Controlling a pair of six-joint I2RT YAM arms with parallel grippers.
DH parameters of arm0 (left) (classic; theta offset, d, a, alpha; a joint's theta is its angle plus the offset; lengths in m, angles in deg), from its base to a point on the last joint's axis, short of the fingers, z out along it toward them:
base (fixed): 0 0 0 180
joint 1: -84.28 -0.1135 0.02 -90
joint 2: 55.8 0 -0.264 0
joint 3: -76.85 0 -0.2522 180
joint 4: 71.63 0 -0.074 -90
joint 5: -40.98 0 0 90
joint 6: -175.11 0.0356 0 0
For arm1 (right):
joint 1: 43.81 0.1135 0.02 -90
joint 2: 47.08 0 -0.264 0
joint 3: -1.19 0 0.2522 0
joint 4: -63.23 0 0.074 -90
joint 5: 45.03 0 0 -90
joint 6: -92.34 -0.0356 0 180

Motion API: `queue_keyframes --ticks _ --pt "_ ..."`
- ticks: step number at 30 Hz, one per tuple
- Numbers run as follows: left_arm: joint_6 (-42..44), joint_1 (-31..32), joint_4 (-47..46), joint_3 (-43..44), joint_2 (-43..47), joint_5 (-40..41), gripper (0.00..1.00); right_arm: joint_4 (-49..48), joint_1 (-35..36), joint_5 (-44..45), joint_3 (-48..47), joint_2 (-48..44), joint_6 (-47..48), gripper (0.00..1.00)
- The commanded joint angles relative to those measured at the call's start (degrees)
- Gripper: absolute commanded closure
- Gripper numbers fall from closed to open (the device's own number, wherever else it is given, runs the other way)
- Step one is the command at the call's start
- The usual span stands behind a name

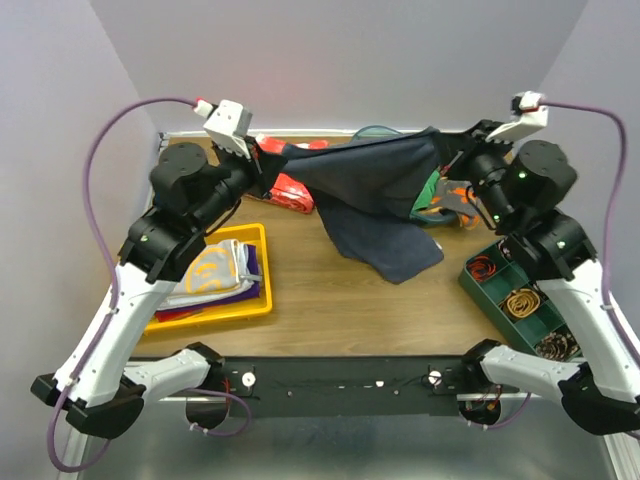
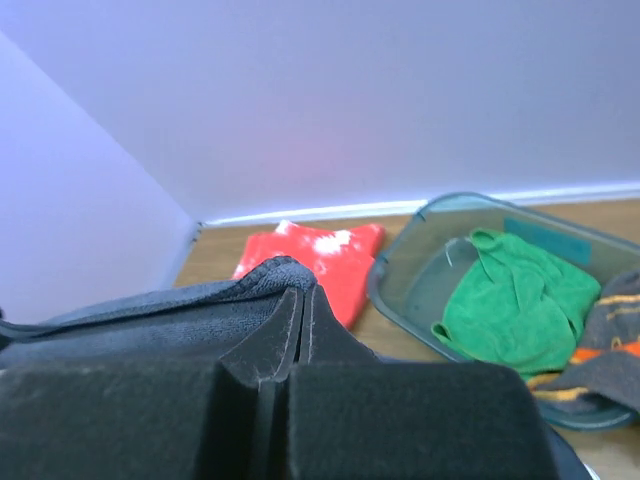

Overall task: Fold and stack the towels
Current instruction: Flatten out the towel at the center of the board.

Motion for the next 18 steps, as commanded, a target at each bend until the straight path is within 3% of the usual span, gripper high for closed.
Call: queue_keyframes --ticks 1,10,15,18 --pt "3.3 0.0 5.8 10.5 1.2 -8.4 1.0 5.2 -0.2 -4.7 -7.7 -3.4 4.0 0.99" --pt "1.3 0.0 10.7 26.9 1.8 -16.0 1.0 7.4 -0.2 -13.9 -20.6 -6.0 1.4 0.99" --pt "-3.6 0.0 7.1 29.4 1.7 -16.7 1.0 5.0 -0.2 -19.3 -26.3 -4.3 -2.6 0.99" --pt "-6.8 0.0 6.0 29.7 1.2 -12.8 1.0 3.1 -0.2 -19.8 -25.6 -2.9 -4.0 0.99"
